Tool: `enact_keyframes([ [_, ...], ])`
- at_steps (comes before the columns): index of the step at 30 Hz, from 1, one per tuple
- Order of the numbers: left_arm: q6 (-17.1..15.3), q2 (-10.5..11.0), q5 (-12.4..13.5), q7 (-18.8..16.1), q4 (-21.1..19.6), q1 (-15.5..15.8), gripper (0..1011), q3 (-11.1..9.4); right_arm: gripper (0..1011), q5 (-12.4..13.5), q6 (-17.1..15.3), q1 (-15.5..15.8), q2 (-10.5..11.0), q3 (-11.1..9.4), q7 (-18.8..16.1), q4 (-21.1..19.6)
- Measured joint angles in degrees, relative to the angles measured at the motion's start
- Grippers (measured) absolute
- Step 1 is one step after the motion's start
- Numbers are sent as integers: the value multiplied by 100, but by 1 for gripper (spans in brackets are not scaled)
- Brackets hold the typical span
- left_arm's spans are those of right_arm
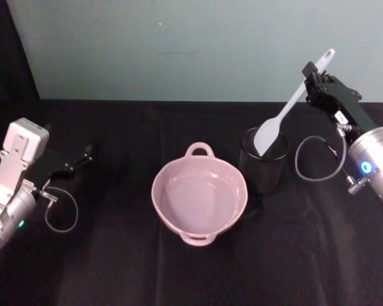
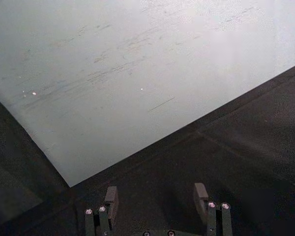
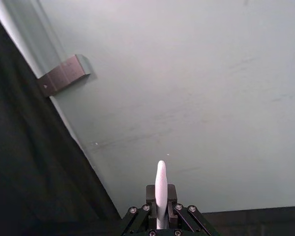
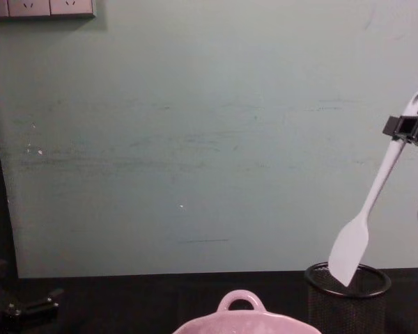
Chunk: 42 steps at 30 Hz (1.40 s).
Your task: Use the one hand to pick up the spoon and stir the clear water in the bowl.
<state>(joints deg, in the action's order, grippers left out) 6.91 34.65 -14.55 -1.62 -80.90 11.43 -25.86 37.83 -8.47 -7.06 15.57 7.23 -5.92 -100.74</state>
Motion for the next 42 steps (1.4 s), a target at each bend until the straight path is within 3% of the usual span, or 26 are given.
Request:
enact_keyframes([
  [18,0,0,0,0,0,0,1011,0,121,126,126,-383,-70,74,29,771],
  [42,0,0,0,0,0,0,1011,0,121,226,325,-367,-400,103,139,1351],
])
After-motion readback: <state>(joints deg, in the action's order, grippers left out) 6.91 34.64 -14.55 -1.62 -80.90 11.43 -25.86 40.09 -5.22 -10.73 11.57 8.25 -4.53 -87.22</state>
